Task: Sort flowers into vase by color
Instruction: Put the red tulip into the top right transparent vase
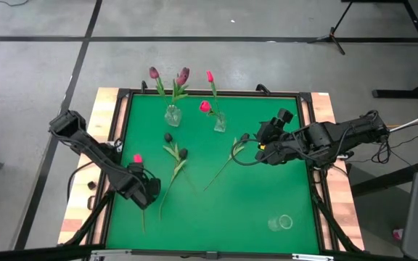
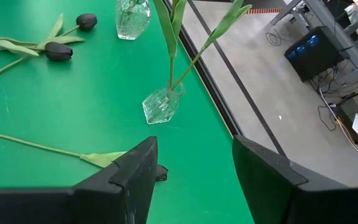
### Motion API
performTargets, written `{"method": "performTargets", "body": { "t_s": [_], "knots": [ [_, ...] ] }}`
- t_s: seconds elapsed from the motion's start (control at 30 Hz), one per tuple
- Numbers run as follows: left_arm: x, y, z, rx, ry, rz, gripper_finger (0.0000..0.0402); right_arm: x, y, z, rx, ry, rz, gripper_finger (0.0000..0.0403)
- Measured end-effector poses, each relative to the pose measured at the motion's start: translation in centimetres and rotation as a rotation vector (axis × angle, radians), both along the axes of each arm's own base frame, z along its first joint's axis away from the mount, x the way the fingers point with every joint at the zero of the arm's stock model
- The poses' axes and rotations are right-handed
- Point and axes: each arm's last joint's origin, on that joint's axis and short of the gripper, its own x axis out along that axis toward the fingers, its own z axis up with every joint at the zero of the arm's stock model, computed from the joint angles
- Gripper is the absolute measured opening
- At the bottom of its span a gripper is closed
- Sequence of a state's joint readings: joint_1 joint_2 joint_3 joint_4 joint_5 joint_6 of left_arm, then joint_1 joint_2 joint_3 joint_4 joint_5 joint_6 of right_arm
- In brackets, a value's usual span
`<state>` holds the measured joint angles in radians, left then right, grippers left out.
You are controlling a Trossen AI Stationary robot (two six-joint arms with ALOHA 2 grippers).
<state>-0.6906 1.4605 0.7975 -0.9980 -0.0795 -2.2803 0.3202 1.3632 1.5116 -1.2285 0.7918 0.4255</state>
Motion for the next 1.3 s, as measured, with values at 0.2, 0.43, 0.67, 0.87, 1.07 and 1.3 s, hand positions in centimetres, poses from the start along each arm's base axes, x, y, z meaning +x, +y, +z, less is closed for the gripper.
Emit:
{"method": "performTargets", "body": {
  "t_s": [0.2,0.43,0.67,0.87,1.07,1.3],
  "knots": [
    [-0.2,0.1,-1.8,-0.053,-0.048,0.009,0.0119,0.0,0.0,0.0,0.0,0.0,0.0,0.0209],
    [-0.4,0.2,-2.2,-0.06,-0.034,0.037,0.0106,0.0,0.0,0.0,0.0,0.0,0.0,0.0209],
    [-0.4,0.2,-2.2,-0.078,-0.027,0.029,0.0028,0.0,0.0,0.0,0.0,0.0,0.0,0.0209],
    [-0.3,0.2,-2.2,-0.063,-0.042,0.015,0.0005,0.0,0.0,0.0,0.0,0.0,0.0,0.0209],
    [0.5,0.0,-1.6,0.004,-0.17,0.013,0.0001,0.0,0.0,0.0,0.0,0.0,0.0,0.0209],
    [1.9,-0.2,0.3,0.167,-0.353,0.024,0.0,0.0,0.0,0.0,0.0,0.0,0.0,0.0209]
  ]
}}
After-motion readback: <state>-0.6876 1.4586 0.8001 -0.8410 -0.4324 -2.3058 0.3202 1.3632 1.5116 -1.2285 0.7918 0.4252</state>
